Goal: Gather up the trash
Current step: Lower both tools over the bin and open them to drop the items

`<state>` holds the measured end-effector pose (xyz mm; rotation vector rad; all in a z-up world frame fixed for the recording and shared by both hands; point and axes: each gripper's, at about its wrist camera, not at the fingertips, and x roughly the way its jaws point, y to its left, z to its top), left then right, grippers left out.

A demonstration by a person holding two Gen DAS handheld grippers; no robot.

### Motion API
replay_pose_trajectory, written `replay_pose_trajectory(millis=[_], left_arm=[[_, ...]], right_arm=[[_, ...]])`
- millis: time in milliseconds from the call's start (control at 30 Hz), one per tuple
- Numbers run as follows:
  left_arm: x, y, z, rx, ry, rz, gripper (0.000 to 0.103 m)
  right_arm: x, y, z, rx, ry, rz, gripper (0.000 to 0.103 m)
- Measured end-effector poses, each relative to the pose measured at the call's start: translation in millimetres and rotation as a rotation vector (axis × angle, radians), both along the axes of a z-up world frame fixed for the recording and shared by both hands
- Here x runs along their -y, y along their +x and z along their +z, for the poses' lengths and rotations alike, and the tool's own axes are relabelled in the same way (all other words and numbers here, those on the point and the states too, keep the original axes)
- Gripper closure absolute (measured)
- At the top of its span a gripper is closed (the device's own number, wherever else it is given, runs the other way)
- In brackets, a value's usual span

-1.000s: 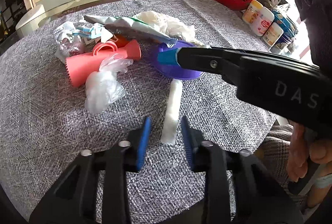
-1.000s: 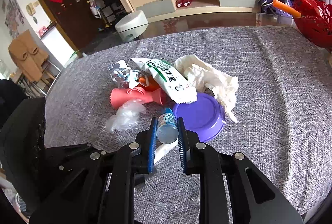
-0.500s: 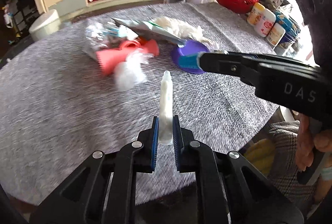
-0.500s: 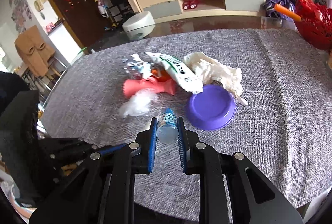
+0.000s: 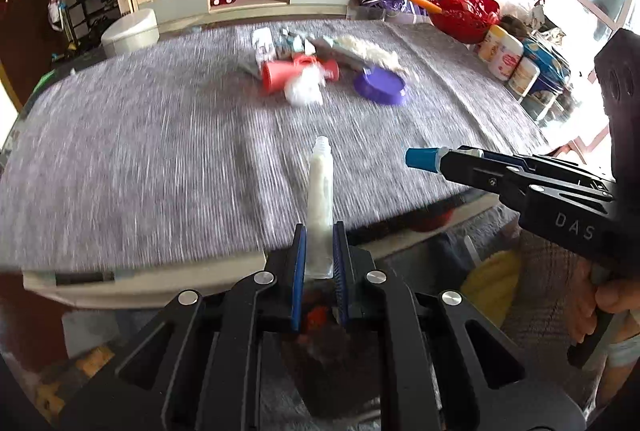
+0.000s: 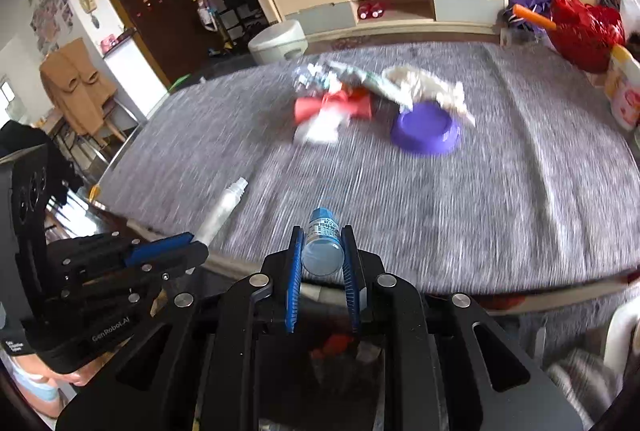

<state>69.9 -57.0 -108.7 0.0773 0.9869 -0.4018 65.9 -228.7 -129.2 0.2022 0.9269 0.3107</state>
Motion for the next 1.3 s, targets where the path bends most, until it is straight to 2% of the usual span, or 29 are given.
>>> replay_pose_trajectory(millis=[300, 667, 967, 1000, 1100, 1133, 1200, 1300], left_arm=[[-14.8, -49.1, -42.7, -0.079, -0.044, 0.016, 0.091], [-12.2, -62.0, -116.4, -0.213, -0.012, -0.003, 0.091], [-11.1, -61.3, -147.3, -0.294, -0.003, -0.023, 0.09], [-11.8, -61.0, -148.1, -0.294, -0.004, -0.023, 0.09], [-12.7, -58.8, -147.9, -0.29, 0.003, -0.014, 0.075], [-13.4, -58.8, -146.9, -0.285, 0.006, -0.01, 0.071], [-14.7, -58.0, -145.0, -0.279, 0.005, -0.002, 0.066], [-17.6, -57.3, -141.8, -0.271, 0.003, 0.01, 0.055]], right_arm=[[-10.4, -40.3, -36.5, -0.065, -0.019, -0.003, 0.083], [-15.0, -52.1, -119.7, -0.239, -0.041, 0.004, 0.083], [-18.3, -47.6, -136.1, -0.289, -0.043, 0.006, 0.082], [-17.8, -46.9, -137.7, -0.295, -0.045, 0.002, 0.082], [-15.1, -45.1, -141.0, -0.308, -0.051, -0.013, 0.081], [-14.0, -44.7, -141.3, -0.309, -0.051, -0.02, 0.079], [-11.7, -44.1, -140.5, -0.304, -0.049, -0.037, 0.059], [-6.9, -43.3, -137.5, -0.288, -0.059, -0.069, 0.038]])
